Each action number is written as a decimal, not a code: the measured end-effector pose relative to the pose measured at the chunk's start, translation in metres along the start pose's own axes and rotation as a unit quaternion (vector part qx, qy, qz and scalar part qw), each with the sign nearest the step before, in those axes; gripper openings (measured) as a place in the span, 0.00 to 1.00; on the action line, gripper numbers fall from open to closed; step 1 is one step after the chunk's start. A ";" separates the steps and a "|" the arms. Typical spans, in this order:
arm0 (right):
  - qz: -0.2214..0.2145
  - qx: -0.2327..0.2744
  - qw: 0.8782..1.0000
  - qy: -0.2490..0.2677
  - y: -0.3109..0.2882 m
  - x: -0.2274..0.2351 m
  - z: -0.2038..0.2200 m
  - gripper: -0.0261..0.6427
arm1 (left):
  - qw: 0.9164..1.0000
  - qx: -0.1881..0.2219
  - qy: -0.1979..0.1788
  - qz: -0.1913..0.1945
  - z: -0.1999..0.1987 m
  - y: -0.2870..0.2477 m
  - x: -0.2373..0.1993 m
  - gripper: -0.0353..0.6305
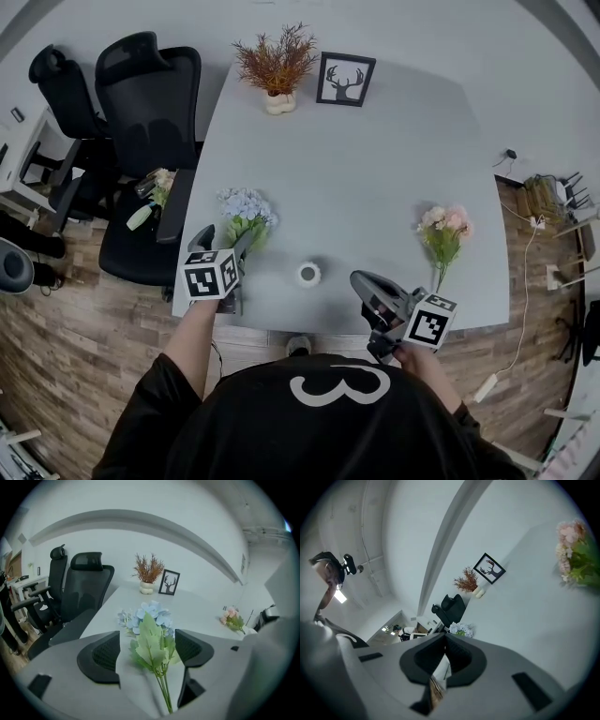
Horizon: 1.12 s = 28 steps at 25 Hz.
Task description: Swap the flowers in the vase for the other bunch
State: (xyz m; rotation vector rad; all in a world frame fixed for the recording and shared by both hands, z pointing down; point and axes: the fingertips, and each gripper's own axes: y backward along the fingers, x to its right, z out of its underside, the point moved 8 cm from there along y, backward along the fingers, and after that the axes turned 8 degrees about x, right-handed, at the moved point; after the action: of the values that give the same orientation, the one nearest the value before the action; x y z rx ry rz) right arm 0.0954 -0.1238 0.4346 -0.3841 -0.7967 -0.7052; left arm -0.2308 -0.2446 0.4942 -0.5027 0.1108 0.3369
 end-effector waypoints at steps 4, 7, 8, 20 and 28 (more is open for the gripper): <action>-0.023 -0.015 0.999 0.029 0.002 -0.012 0.000 0.05 | 0.999 0.046 -0.001 0.018 -0.018 0.029 0.011 0.59; -0.038 -0.033 0.997 0.062 0.003 -0.022 0.000 0.05 | 0.995 0.076 0.015 0.055 -0.034 0.058 0.029 0.57; -0.042 -0.038 0.996 0.072 0.004 -0.026 0.000 0.05 | 0.993 0.088 0.021 0.069 -0.039 0.070 0.037 0.52; -0.120 -0.024 0.987 0.103 0.043 -0.085 -0.019 0.05 | 0.956 0.142 0.013 0.257 -0.067 0.190 0.162 0.07; -0.130 -0.030 0.979 0.153 0.087 -0.109 -0.005 0.05 | 0.949 0.123 0.031 0.288 -0.031 0.231 0.219 0.07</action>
State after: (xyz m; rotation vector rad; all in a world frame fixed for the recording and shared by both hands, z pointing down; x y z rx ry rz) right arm 0.1055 -0.0186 0.3436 -0.2180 -0.5383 -1.0080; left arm -0.1050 -0.0069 0.3218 -0.2231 0.3600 0.8679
